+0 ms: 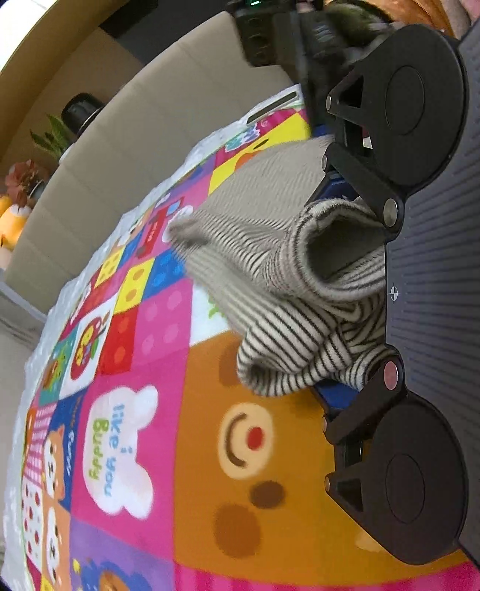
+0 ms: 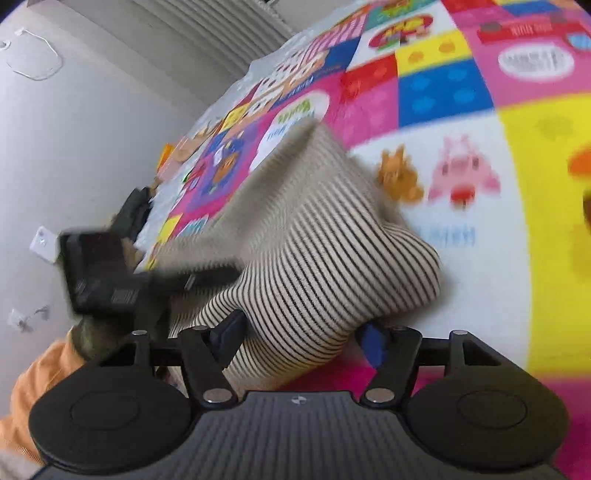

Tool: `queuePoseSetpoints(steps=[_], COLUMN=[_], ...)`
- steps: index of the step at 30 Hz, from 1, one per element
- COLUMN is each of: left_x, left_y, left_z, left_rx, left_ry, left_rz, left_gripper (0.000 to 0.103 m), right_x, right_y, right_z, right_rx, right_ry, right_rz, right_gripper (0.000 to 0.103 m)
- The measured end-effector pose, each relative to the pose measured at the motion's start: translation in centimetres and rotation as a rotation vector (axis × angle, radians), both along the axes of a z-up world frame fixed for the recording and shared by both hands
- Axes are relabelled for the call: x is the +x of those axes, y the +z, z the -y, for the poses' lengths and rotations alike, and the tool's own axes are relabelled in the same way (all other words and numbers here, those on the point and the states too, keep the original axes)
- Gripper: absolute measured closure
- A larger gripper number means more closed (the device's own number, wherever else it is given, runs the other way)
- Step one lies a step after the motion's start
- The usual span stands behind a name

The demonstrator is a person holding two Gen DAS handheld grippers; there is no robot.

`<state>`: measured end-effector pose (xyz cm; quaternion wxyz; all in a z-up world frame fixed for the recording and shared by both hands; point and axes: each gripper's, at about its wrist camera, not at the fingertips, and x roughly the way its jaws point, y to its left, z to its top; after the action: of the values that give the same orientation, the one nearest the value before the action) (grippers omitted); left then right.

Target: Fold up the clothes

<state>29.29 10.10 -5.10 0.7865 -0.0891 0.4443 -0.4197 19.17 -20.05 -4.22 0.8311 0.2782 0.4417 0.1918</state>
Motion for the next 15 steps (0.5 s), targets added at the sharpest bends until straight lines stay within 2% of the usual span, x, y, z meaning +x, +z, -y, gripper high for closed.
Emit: queuePoseSetpoints(steps=[7,12,15], left_x=[-2.8,-5.2,-6.6], left_y=[0.5,0.2,0.5], left_z=[0.9,3.8,4.4], left_rx=[-0.038,-0.076,-0.050], left_ry=[0.074,0.023,0.001], left_rz=[-0.059,-0.078,-0.050], left_gripper=[0.011,0.010,0.009], right_x=[5.6,8.6,8.5], right_y=[2.2,2.6,3.0], right_z=[-0.1,-0.2,-0.5], right_rx=[-0.209,-0.335,-0.390], right_ry=[0.048,0.052,0.048], right_rz=[0.142,0.202,0.239], right_gripper=[0.039,0.037,0.035])
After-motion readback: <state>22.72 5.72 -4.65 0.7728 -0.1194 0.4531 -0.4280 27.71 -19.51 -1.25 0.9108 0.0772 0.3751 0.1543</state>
